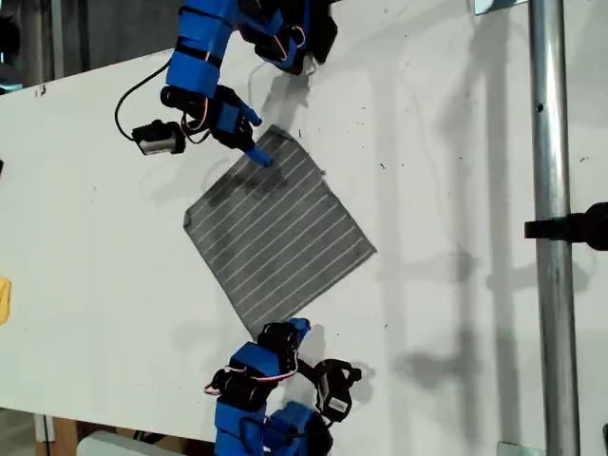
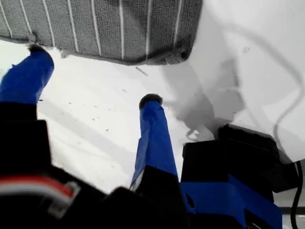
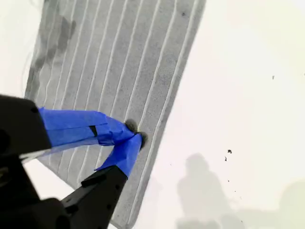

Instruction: Grasp corners of a towel and fold twice.

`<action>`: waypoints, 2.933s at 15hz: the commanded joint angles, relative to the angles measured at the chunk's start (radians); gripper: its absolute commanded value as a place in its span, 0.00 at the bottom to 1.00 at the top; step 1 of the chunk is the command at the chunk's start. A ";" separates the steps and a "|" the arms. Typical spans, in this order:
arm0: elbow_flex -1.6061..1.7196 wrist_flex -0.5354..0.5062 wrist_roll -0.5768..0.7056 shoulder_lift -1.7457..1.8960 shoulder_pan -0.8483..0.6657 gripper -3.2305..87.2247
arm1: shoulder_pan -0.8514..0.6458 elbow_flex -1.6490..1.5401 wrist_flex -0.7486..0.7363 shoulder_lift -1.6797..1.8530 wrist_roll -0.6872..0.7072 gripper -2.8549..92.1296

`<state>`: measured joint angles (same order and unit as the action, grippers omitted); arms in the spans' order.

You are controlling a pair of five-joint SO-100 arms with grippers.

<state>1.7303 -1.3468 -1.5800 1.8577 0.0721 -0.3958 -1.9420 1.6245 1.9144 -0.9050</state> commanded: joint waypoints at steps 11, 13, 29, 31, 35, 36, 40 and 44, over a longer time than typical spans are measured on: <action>0.015 -0.034 -0.040 0.055 0.003 0.00 | -0.186 -0.420 -0.626 -0.012 0.287 0.41; 0.020 -0.035 -0.048 0.055 0.003 0.00 | -0.210 -0.419 -0.638 -0.037 0.296 0.40; 0.041 0.021 -0.083 0.023 -0.008 0.01 | -0.072 -0.293 -0.583 -0.284 0.173 0.03; -0.061 0.025 -0.021 -0.058 -0.008 0.06 | -0.072 -0.291 -0.586 -0.287 0.175 0.03; -0.477 0.021 0.253 -0.370 -0.006 0.33 | -0.069 -0.285 -0.586 -0.296 0.176 0.03; -0.560 0.021 0.275 -0.451 -0.012 0.32 | -0.069 -0.285 -0.586 -0.296 0.175 0.03; -0.808 0.014 0.276 -0.752 -0.017 0.16 | -0.071 -0.285 -0.584 -0.298 0.175 0.03; -0.811 0.071 0.245 -0.847 -0.026 0.06 | -0.072 -0.276 -0.583 -0.310 0.179 0.03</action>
<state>0.9756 -1.3023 -1.3238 0.9986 0.0690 -0.4755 -2.2258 1.0247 1.6183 -0.7210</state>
